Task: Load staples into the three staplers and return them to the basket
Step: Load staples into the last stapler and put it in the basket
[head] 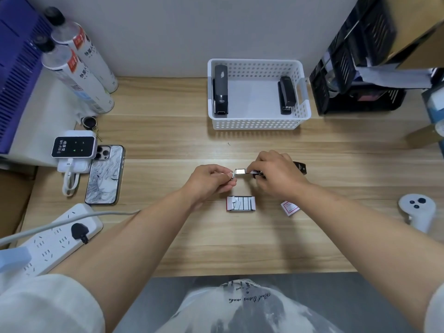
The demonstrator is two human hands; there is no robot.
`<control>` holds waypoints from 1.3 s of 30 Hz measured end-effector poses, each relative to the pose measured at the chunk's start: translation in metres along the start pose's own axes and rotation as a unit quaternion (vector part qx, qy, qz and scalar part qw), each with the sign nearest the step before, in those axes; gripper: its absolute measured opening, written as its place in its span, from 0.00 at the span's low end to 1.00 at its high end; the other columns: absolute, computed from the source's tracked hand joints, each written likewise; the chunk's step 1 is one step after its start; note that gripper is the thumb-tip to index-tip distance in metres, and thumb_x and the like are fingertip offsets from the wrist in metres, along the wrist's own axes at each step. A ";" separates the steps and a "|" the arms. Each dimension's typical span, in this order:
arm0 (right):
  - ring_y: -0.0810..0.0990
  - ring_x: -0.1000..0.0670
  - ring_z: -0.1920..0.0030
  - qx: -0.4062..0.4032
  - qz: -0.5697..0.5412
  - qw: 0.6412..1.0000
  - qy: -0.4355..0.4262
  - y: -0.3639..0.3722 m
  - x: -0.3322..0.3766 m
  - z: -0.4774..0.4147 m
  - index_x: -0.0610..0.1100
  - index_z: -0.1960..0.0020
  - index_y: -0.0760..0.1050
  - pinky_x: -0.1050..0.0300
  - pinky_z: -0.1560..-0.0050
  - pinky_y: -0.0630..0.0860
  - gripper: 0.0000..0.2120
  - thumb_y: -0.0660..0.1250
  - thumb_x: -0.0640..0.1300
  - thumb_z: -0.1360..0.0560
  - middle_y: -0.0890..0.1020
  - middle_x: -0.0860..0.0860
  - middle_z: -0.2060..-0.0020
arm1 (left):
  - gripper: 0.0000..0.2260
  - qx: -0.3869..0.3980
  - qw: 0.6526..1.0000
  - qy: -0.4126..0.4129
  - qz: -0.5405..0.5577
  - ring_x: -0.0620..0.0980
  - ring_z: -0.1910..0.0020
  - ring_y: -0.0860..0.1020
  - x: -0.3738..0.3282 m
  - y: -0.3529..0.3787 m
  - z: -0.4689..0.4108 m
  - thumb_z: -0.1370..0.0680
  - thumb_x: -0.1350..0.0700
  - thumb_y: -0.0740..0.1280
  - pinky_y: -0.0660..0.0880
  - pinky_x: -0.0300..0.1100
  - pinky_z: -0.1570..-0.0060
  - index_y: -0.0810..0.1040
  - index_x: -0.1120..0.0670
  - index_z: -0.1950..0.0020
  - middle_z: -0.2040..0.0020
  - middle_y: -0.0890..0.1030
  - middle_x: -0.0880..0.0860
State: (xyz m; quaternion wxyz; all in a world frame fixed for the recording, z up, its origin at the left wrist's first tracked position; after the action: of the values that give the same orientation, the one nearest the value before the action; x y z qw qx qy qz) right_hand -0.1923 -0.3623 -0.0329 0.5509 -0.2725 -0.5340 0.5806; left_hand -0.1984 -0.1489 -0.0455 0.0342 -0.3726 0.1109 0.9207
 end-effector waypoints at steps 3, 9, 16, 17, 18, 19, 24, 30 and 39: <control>0.71 0.49 0.44 0.008 0.017 1.000 -0.016 0.001 0.003 0.002 0.62 0.40 0.78 0.48 0.42 0.64 0.18 0.65 0.45 0.27 0.78 0.58 0.51 | 0.10 -0.004 1.000 -0.002 -0.002 0.53 0.50 0.85 -0.001 -0.001 0.001 0.21 0.64 0.70 0.82 0.37 0.51 0.79 0.69 0.42 0.46 0.84 0.66; 0.70 0.49 0.43 0.016 0.010 1.000 0.004 0.002 0.005 -0.001 0.59 0.42 0.79 0.48 0.39 0.62 0.16 0.63 0.46 0.26 0.81 0.59 0.53 | 0.11 -0.008 1.000 -0.009 -0.005 0.53 0.51 0.85 -0.001 -0.002 0.004 0.21 0.65 0.70 0.83 0.37 0.51 0.78 0.69 0.41 0.51 0.85 0.63; 0.70 0.54 0.44 0.018 -0.041 0.999 0.009 0.001 0.002 -0.001 0.57 0.41 0.76 0.51 0.35 0.61 0.17 0.64 0.42 0.28 0.79 0.63 0.54 | 0.11 -0.005 1.000 -0.002 -0.004 0.52 0.51 0.86 -0.002 -0.002 0.003 0.21 0.64 0.71 0.83 0.37 0.51 0.79 0.67 0.40 0.47 0.85 0.65; 0.70 0.53 0.44 0.012 -0.050 0.999 0.013 0.000 0.002 0.000 0.57 0.42 0.76 0.51 0.35 0.61 0.17 0.64 0.42 0.28 0.80 0.62 0.53 | 0.11 -0.002 1.000 0.001 -0.005 0.52 0.51 0.86 -0.002 -0.002 0.003 0.21 0.64 0.71 0.83 0.38 0.50 0.79 0.67 0.41 0.46 0.85 0.65; 0.71 0.53 0.44 -0.001 -0.057 0.998 0.016 -0.001 0.003 0.001 0.56 0.43 0.76 0.52 0.35 0.61 0.16 0.64 0.42 0.27 0.80 0.61 0.53 | 0.11 0.001 1.000 0.004 -0.007 0.52 0.51 0.85 -0.003 -0.002 0.002 0.21 0.64 0.71 0.83 0.38 0.49 0.79 0.67 0.41 0.46 0.85 0.66; 0.72 0.52 0.44 -0.025 -0.061 0.998 0.015 -0.003 0.004 0.002 0.55 0.43 0.76 0.53 0.36 0.61 0.14 0.64 0.42 0.27 0.81 0.61 0.54 | 0.11 0.005 1.000 0.005 -0.009 0.52 0.51 0.85 -0.003 -0.001 0.001 0.21 0.64 0.71 0.83 0.38 0.48 0.79 0.68 0.41 0.46 0.85 0.66; 0.78 0.56 0.51 -0.041 -0.209 0.976 -0.042 -0.022 0.019 0.002 0.54 0.46 0.79 0.56 0.47 0.75 0.10 0.69 0.46 0.26 0.80 0.58 0.56 | 0.11 0.033 0.999 0.000 -0.008 0.52 0.51 0.86 -0.006 0.001 0.002 0.23 0.63 0.73 0.82 0.38 0.49 0.81 0.67 0.43 0.47 0.85 0.66; 0.81 0.57 0.54 0.013 -0.221 0.973 -0.071 -0.031 0.030 0.004 0.51 0.52 0.83 0.51 0.49 0.78 0.06 0.72 0.44 0.28 0.82 0.56 0.57 | 0.09 0.091 0.995 -0.030 0.002 0.50 0.49 0.85 -0.011 0.003 0.005 0.25 0.60 0.76 0.82 0.38 0.46 0.84 0.62 0.46 0.50 0.86 0.60; 0.81 0.56 0.58 0.005 -0.239 0.970 -0.037 -0.030 0.028 0.005 0.48 0.54 0.82 0.52 0.52 0.80 0.06 0.73 0.41 0.30 0.83 0.55 0.61 | 0.12 0.109 0.989 -0.065 0.073 0.49 0.48 0.85 -0.007 0.003 0.007 0.20 0.61 0.70 0.82 0.35 0.49 0.81 0.65 0.39 0.49 0.86 0.59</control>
State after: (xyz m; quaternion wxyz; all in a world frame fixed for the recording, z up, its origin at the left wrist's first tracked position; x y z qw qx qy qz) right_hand -0.1930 -0.3434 0.0032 0.6548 -0.1124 -0.6009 0.4444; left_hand -0.1982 -0.1501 -0.0352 0.0140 -0.2973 0.2354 0.9252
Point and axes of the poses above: each hand's wrist, its own z-axis away from the middle knuckle, its own y-axis out of the palm, x = y × z, the point moved 1 cm from there along -z, towards the middle knuckle
